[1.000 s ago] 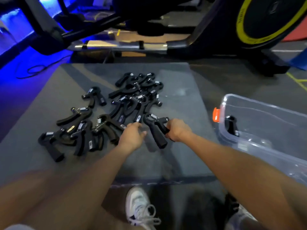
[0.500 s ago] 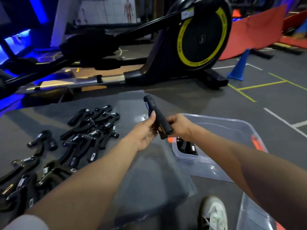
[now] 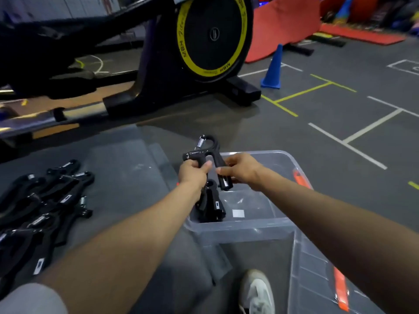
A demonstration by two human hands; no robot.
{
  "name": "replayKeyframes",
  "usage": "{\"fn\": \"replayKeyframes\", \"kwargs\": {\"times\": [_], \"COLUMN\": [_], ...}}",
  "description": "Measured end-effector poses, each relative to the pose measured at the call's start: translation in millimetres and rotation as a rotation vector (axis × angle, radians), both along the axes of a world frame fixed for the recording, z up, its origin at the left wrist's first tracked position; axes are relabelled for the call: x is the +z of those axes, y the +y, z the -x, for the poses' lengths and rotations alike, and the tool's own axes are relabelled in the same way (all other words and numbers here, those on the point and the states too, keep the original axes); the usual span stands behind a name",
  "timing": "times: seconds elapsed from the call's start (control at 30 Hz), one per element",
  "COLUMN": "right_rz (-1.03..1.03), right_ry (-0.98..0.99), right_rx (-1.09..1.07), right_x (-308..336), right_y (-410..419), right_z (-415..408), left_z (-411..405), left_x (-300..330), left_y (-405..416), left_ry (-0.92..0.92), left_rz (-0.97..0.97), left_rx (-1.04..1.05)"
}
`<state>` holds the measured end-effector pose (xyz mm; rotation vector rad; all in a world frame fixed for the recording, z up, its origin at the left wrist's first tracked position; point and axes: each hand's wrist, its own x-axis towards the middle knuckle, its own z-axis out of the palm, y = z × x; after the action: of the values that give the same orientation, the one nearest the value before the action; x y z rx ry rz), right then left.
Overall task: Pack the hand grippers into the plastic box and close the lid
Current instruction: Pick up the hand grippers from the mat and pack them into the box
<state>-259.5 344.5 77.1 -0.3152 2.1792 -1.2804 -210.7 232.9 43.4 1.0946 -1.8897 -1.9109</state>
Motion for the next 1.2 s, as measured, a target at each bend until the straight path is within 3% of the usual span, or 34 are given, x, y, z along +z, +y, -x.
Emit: {"fn": "replayKeyframes", "kwargs": {"times": [0.2, 0.37, 0.53, 0.8, 1.2], "right_rz": [-0.356, -0.606, -0.725, -0.826, -0.934], "right_ry": [0.021, 0.017, -0.006, -0.03, 0.054], "right_rx": [-0.04, 0.023, 0.032, 0.135, 0.267], "right_x": [-46, -93, -136, -197, -236], "right_y": [16, 28, 21, 7, 2], "right_z": [37, 70, 93, 108, 111], "left_z": [28, 43, 65, 79, 78], "left_x": [-46, -92, -128, -159, -170], "left_y": [16, 3, -8, -26, -36], "left_ry": [-0.128, -0.377, -0.454, -0.55, -0.539], "left_rz": [0.061, 0.506, 0.745, 0.841, 0.739], "left_rx": [-0.258, -0.537, -0.701, -0.764, -0.8]}}
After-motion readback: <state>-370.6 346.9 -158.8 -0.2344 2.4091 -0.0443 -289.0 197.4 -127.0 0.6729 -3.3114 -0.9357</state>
